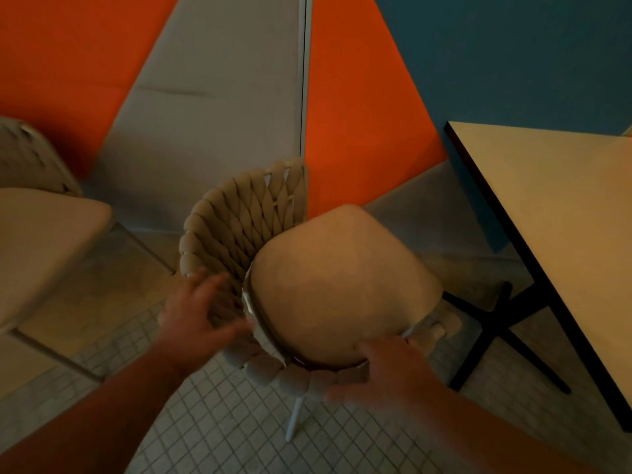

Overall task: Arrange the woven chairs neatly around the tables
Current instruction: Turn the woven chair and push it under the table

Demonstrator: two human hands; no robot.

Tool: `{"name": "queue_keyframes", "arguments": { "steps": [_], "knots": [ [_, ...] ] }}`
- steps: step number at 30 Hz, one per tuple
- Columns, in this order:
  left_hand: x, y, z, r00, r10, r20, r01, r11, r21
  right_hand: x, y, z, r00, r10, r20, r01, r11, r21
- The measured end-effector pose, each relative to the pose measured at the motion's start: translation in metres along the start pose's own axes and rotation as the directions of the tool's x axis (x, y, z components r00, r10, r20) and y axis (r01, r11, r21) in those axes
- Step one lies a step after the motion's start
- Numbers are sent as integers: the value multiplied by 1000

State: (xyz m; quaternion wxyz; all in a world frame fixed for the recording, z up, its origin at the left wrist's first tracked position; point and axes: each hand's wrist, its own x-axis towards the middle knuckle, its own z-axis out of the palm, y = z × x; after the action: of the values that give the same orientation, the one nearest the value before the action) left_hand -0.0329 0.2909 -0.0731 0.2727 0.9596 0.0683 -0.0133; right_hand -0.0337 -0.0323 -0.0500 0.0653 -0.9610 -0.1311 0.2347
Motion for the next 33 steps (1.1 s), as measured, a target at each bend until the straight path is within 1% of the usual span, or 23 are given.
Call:
{"name": "queue_keyframes", "arguments": {
  "steps": [1,2,3,4,5,6,8,9,10,13,15,20,27,33],
  "knots": [
    [3,-1,2,974,-168,-152,132,967,-219,2,10,-3,998,-63,-28,63,998,-13],
    [8,-2,6,913,-359,-195,254,873,-417,5,18,-8,989,-132,-60,130,991,-28],
    [15,0,11,848,-506,-156,348,755,-556,8,26,-12,980,-185,-81,183,983,-24],
    [21,2,17,811,-578,-96,385,649,-656,11,31,-16,973,-213,-84,214,977,3],
    [26,6,23,801,-596,-57,391,592,-705,13,33,-19,975,-217,-54,219,975,37],
    [28,7,30,801,-596,-48,388,579,-717,15,32,-21,978,-206,12,205,977,56],
    [30,10,38,789,-610,-70,414,612,-674,19,24,-21,967,-183,178,184,983,9],
    [30,10,39,785,-614,-81,421,625,-657,20,20,-16,956,-190,224,202,979,-33],
    [31,8,40,789,-608,-91,413,633,-655,21,16,-10,952,-206,228,227,971,-73],
    [30,6,41,812,-576,-95,387,653,-651,24,11,6,969,-219,116,237,956,-172],
    [31,2,40,815,-570,-105,379,662,-646,25,9,10,977,-200,71,209,964,-162],
    [45,-9,30,827,-553,-103,383,687,-617,30,-12,9,980,-182,84,193,970,-150],
    [84,-30,12,861,-500,-98,388,768,-509,39,-52,18,990,-143,12,144,986,-82],
    [122,-37,-1,904,-419,-88,362,858,-364,51,-82,19,996,-44,78,41,999,30]
  ]
}}
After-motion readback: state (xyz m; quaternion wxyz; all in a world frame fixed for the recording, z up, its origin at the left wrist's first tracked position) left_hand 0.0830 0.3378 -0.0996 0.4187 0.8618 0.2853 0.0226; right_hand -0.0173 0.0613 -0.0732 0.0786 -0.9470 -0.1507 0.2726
